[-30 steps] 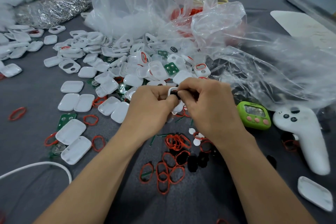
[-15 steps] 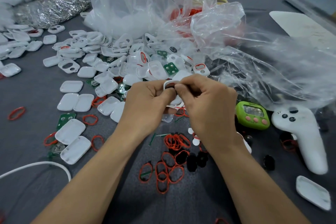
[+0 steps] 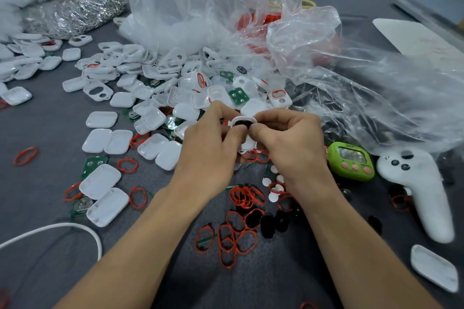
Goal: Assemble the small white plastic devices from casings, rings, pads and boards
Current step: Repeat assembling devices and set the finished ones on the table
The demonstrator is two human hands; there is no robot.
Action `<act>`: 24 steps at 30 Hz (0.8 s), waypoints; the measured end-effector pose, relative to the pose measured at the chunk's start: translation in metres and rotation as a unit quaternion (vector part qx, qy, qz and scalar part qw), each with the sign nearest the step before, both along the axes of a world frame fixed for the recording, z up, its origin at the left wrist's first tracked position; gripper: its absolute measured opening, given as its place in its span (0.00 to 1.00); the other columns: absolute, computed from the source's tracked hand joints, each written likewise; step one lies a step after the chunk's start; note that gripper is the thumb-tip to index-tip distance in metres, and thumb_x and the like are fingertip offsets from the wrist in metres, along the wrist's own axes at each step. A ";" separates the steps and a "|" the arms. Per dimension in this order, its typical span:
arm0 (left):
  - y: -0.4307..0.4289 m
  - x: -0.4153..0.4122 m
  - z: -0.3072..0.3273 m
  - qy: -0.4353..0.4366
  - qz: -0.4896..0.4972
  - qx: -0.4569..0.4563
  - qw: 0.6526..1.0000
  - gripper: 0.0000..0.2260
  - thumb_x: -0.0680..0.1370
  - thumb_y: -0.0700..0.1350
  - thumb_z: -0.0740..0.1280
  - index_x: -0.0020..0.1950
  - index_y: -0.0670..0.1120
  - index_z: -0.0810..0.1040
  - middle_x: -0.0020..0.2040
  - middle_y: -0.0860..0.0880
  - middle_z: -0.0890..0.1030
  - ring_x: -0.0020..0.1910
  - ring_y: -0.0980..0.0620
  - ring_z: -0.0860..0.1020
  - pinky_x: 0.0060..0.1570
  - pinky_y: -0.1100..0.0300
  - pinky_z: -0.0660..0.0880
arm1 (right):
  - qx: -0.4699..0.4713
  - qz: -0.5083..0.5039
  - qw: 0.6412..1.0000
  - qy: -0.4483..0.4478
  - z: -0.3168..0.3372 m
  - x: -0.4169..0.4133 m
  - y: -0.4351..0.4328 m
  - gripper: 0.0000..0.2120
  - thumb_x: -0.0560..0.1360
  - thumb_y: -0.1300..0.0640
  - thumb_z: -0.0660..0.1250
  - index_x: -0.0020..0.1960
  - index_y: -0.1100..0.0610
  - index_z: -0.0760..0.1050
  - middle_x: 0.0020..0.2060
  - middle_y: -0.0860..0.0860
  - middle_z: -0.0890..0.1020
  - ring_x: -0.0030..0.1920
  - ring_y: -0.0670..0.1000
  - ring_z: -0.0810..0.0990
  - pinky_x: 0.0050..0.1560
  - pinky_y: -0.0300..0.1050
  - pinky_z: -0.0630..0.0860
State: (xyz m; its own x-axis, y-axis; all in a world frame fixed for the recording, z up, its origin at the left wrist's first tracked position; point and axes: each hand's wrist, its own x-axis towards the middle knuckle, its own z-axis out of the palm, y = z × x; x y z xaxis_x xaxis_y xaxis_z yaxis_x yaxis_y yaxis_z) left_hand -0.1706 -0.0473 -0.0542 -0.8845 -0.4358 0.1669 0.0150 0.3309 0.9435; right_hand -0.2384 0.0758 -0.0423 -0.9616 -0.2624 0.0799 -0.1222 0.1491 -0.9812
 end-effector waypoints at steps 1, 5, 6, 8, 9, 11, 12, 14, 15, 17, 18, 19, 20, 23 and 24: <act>0.001 0.001 0.000 0.002 0.000 -0.010 1.000 0.10 0.82 0.43 0.67 0.46 0.58 0.74 0.37 0.54 0.85 0.30 0.51 0.84 0.33 0.46 0.83 | -0.001 -0.011 1.000 0.001 -0.001 0.001 -0.001 0.04 0.64 0.56 0.73 0.39 0.49 0.86 0.30 0.49 0.86 0.28 0.45 0.81 0.32 0.41 0.74; 0.003 0.001 0.000 0.020 0.025 -0.029 0.999 0.08 0.80 0.44 0.67 0.44 0.56 0.74 0.32 0.51 0.83 0.29 0.50 0.84 0.31 0.44 0.82 | 0.003 -0.030 1.000 0.009 -0.001 0.007 -0.003 0.04 0.63 0.54 0.73 0.37 0.50 0.86 0.29 0.48 0.85 0.27 0.44 0.79 0.32 0.41 0.74; 0.004 0.001 0.000 0.024 0.033 -0.029 0.999 0.07 0.80 0.44 0.67 0.44 0.56 0.74 0.31 0.50 0.83 0.29 0.49 0.83 0.30 0.43 0.81 | 0.009 -0.033 0.999 0.006 -0.001 0.007 -0.004 0.04 0.63 0.54 0.73 0.38 0.49 0.86 0.29 0.48 0.85 0.28 0.45 0.79 0.34 0.43 0.75; 0.006 0.001 0.000 0.022 0.037 -0.037 0.998 0.05 0.79 0.46 0.66 0.44 0.56 0.74 0.31 0.51 0.83 0.30 0.47 0.83 0.32 0.43 0.81 | 0.032 -0.027 0.999 -0.003 0.000 0.007 -0.004 0.04 0.63 0.53 0.73 0.38 0.48 0.85 0.29 0.47 0.85 0.29 0.46 0.79 0.36 0.48 0.78; 0.006 0.001 0.001 0.018 0.030 -0.040 0.999 0.05 0.80 0.47 0.65 0.45 0.56 0.75 0.32 0.50 0.83 0.31 0.47 0.83 0.32 0.43 0.81 | 0.054 -0.020 0.998 0.005 0.001 0.006 -0.003 0.04 0.65 0.52 0.72 0.38 0.48 0.85 0.29 0.46 0.84 0.30 0.47 0.80 0.37 0.49 0.79; 0.004 0.002 0.002 0.008 0.012 -0.022 1.000 0.06 0.81 0.46 0.65 0.47 0.56 0.76 0.33 0.49 0.84 0.32 0.47 0.84 0.34 0.42 0.82 | 0.103 0.001 0.994 0.048 0.003 0.006 0.001 0.03 0.70 0.52 0.73 0.39 0.48 0.85 0.30 0.44 0.84 0.30 0.45 0.81 0.37 0.46 0.78; 0.003 0.002 0.003 0.001 0.004 -0.017 1.000 0.06 0.81 0.45 0.65 0.47 0.56 0.78 0.33 0.48 0.84 0.32 0.47 0.84 0.35 0.42 0.82 | 0.113 0.009 0.991 0.066 0.003 0.005 0.003 0.04 0.72 0.52 0.73 0.40 0.48 0.86 0.29 0.42 0.84 0.30 0.43 0.81 0.36 0.44 0.77; 0.000 0.002 0.005 -0.007 0.002 -0.040 0.999 0.07 0.81 0.45 0.65 0.48 0.57 0.79 0.32 0.48 0.83 0.31 0.48 0.84 0.34 0.44 0.82 | 0.112 0.008 0.990 0.087 0.003 0.006 0.004 0.04 0.73 0.54 0.75 0.40 0.48 0.87 0.30 0.41 0.84 0.31 0.42 0.82 0.36 0.40 0.76; -0.001 0.002 0.005 -0.004 0.008 -0.056 0.998 0.08 0.81 0.44 0.66 0.47 0.57 0.80 0.32 0.49 0.83 0.30 0.50 0.84 0.33 0.46 0.82 | 0.107 -0.002 0.990 0.095 0.003 0.007 0.004 0.04 0.73 0.55 0.75 0.40 0.48 0.87 0.30 0.40 0.85 0.32 0.40 0.82 0.36 0.38 0.76; -0.001 0.002 0.006 0.011 0.032 -0.070 0.997 0.09 0.80 0.42 0.67 0.46 0.57 0.80 0.31 0.53 0.83 0.28 0.53 0.84 0.30 0.50 0.80 | 0.081 -0.022 0.991 0.103 0.001 0.011 0.000 0.04 0.71 0.56 0.76 0.39 0.48 0.86 0.30 0.39 0.84 0.32 0.38 0.83 0.34 0.32 0.75; 0.000 0.002 0.006 0.017 0.042 -0.069 0.997 0.09 0.79 0.42 0.67 0.46 0.57 0.80 0.31 0.54 0.83 0.28 0.53 0.83 0.30 0.50 0.81 | 0.065 -0.028 0.992 0.104 0.000 0.012 -0.001 0.05 0.71 0.57 0.76 0.39 0.47 0.87 0.30 0.38 0.84 0.32 0.37 0.83 0.34 0.30 0.74; 0.001 0.002 0.007 0.018 0.049 -0.065 0.997 0.09 0.78 0.42 0.67 0.46 0.57 0.80 0.30 0.54 0.83 0.29 0.53 0.84 0.31 0.49 0.81 | 0.050 -0.030 0.993 0.102 0.000 0.013 -0.003 0.06 0.71 0.58 0.76 0.38 0.47 0.87 0.30 0.39 0.84 0.31 0.37 0.82 0.33 0.30 0.74; 0.002 0.002 0.008 0.019 0.056 -0.061 0.996 0.09 0.78 0.43 0.67 0.46 0.57 0.81 0.30 0.55 0.83 0.29 0.54 0.84 0.33 0.47 0.82 | 0.034 -0.028 0.995 0.091 -0.001 0.013 -0.004 0.08 0.71 0.58 0.75 0.37 0.46 0.86 0.29 0.40 0.84 0.30 0.38 0.82 0.33 0.32 0.74; 0.005 0.005 0.010 0.035 0.090 -0.032 0.995 0.06 0.75 0.49 0.69 0.48 0.60 0.83 0.32 0.57 0.84 0.33 0.56 0.84 0.40 0.49 0.83 | -0.042 0.003 0.999 0.023 0.000 0.012 -0.006 0.08 0.73 0.61 0.74 0.39 0.50 0.87 0.26 0.48 0.83 0.27 0.47 0.77 0.31 0.41 0.73; 0.007 0.006 0.011 0.045 0.102 -0.029 0.993 0.07 0.74 0.53 0.70 0.51 0.61 0.84 0.34 0.58 0.85 0.34 0.57 0.84 0.41 0.52 0.82 | -0.075 0.014 0.997 -0.005 0.000 0.010 -0.007 0.08 0.74 0.62 0.74 0.40 0.52 0.87 0.27 0.51 0.82 0.28 0.48 0.77 0.31 0.42 0.73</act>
State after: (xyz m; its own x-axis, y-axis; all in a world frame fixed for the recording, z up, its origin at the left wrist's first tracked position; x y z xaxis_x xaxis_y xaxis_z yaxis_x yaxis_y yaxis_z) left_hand -0.1642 -0.0402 -0.0430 -0.7592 -0.5915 0.2716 0.0253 0.3901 0.9204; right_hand -0.2286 0.0693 -0.0425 -0.9552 -0.2746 0.1103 -0.1139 -0.0029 -0.9935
